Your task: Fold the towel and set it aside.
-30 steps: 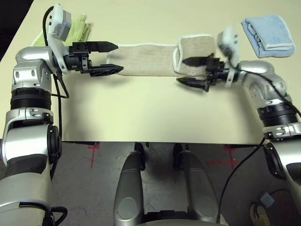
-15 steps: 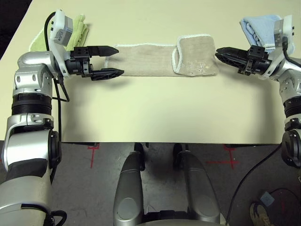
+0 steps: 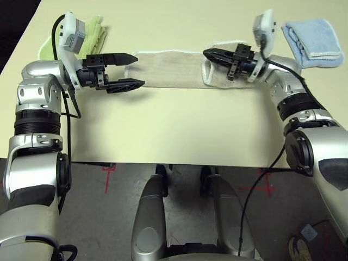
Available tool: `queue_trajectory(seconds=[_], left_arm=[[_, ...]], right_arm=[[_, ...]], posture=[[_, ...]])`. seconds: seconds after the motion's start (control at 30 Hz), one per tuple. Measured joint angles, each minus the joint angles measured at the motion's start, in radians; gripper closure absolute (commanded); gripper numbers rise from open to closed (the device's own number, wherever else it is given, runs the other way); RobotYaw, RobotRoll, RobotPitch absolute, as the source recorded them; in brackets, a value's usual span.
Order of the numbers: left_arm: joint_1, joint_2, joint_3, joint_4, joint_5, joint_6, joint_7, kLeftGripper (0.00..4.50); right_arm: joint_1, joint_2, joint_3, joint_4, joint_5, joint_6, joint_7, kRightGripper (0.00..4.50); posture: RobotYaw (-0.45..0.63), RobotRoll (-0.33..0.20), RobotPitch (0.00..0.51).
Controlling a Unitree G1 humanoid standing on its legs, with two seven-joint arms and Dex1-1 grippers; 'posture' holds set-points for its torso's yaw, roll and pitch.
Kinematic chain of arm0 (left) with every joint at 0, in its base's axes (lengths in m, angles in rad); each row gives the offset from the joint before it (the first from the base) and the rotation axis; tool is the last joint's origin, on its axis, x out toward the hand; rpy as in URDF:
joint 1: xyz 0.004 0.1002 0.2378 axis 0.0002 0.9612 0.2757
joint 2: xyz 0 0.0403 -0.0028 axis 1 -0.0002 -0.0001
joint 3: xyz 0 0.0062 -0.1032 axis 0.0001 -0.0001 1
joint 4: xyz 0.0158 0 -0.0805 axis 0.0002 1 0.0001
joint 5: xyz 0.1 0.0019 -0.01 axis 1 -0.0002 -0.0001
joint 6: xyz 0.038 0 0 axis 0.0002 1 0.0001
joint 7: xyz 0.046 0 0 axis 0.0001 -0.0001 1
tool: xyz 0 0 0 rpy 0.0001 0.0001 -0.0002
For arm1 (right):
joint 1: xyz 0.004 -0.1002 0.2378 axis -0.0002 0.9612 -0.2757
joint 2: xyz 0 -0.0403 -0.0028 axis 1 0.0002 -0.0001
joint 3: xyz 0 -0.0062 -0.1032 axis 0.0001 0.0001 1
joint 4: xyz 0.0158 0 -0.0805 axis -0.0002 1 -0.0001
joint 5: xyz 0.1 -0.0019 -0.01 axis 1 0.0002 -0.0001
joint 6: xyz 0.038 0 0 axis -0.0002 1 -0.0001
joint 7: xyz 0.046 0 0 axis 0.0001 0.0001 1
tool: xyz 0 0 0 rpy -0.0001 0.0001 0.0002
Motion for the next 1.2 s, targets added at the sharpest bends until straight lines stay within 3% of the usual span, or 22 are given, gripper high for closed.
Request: queue_trajectory(seconds=[0.2,0.5,0.67,0.87,1.1,1.2], left_arm=[[0.018,0.004,0.009,-0.035,-0.015,0.018,0.013,0.0],[0.024,0.006,0.016,-0.051,-0.021,0.032,0.022,0.0],[0.023,0.005,0.016,-0.05,-0.021,0.027,0.022,0.0],[0.022,-0.001,0.016,-0.048,-0.021,0.021,0.026,0.0],[0.022,-0.001,0.016,-0.045,-0.021,0.016,0.025,0.0],[0.017,-0.005,0.015,-0.041,-0.021,0.009,0.026,0.0]], right_arm=[[0.049,-0.008,-0.01,0.016,-0.023,-0.032,0.0,4.46],[0.094,0.007,-0.106,0.016,0.046,-0.06,-0.03,4.46],[0.062,0.007,-0.162,0.015,0.1,-0.032,-0.031,4.46],[-0.007,-0.062,-0.203,-0.014,0.141,0.07,-0.032,4.46],[-0.026,-0.16,-0.133,-0.018,0.063,0.176,-0.043,4.46],[-0.036,-0.159,-0.1,-0.018,0.026,0.181,-0.055,4.46]], posture=[[0.07,0.0,0.391],[0.05,0.0,0.392],[0.04,0.0,0.388],[0.03,0.0,0.387],[0.01,0.0,0.375],[0.01,0.0,0.369]])
